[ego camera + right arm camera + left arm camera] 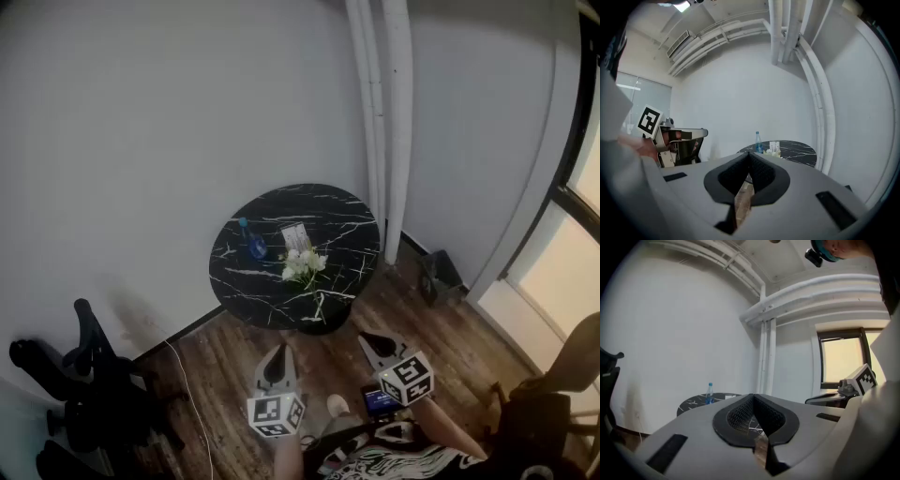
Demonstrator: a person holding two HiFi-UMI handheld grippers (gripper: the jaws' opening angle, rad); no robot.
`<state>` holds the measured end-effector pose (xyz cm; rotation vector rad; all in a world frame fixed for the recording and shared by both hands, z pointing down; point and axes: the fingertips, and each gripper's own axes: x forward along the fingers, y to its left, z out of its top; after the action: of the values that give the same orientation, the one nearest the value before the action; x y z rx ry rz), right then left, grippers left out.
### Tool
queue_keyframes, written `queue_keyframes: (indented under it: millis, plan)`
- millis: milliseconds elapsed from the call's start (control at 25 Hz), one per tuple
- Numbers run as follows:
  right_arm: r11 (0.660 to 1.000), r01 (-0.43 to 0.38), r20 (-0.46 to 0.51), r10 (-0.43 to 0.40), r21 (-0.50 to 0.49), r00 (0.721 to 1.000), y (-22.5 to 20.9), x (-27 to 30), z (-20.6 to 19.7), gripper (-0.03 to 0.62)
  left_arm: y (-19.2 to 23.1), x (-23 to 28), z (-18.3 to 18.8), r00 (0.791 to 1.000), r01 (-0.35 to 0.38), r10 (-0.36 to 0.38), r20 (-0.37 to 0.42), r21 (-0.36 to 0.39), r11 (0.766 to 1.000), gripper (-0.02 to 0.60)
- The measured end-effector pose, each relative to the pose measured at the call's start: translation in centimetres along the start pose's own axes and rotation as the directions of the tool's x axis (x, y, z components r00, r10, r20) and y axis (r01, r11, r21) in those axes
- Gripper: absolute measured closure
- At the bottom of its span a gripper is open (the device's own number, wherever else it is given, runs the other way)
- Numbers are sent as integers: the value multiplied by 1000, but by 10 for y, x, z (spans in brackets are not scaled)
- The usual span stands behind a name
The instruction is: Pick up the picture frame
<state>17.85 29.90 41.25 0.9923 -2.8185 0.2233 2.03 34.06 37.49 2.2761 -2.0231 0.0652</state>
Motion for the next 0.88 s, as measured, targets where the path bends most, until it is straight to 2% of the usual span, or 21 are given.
queue_keyframes:
  millis: [160,360,560,880]
  plan:
    - [1000,-23,-1,23,-18,1000,3,-1,0,577,1,-3,-4,1000,-11,11,-15,-6,1000,568]
    - [999,-30,0,30,-13,1000,3,-6,-2,577,-6,-8,-7,1000,9,-9,-8,-57,998,568]
    - [997,-65,21,65,29,998,7,-4,-2,577,2,-9,-13,999,-36,34,-27,-76,996,568]
    - [997,-24,13,24,67,1000,-22,9,-5,576,5,20,-13,999,-23,21,-29,-63,998,568]
